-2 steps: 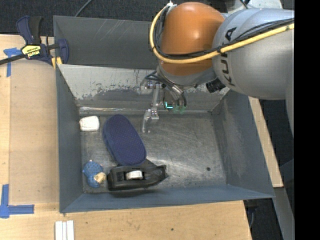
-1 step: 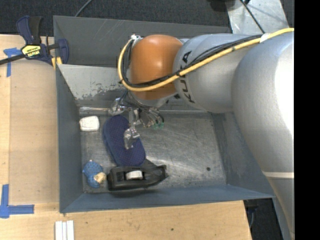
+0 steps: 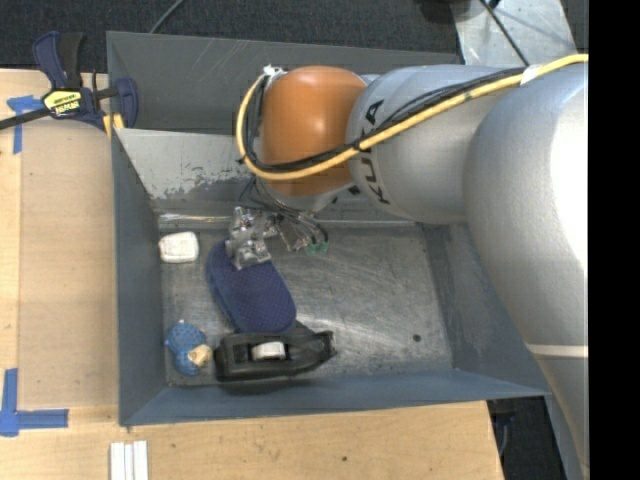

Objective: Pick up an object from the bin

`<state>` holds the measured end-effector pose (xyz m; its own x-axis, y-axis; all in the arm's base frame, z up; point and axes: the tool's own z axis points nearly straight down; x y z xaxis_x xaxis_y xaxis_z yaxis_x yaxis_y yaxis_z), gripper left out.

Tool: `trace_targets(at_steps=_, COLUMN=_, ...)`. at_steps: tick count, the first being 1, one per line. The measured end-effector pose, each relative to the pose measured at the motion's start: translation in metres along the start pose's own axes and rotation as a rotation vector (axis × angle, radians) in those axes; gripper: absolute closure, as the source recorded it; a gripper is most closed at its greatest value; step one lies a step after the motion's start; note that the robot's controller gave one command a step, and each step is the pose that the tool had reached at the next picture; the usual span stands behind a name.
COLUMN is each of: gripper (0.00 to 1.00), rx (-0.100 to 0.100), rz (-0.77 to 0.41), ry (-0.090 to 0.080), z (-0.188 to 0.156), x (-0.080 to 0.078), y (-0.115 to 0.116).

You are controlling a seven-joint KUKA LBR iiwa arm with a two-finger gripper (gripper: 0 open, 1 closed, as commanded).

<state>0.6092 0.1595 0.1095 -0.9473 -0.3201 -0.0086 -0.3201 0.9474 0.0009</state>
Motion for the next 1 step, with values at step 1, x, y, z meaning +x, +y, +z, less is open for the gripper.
trace_targets(at_steps=1, gripper=1.00, rx=-0.006, rz=-0.013, ry=-0.026, z=0.0134, x=0.0082, y=-0.0084)
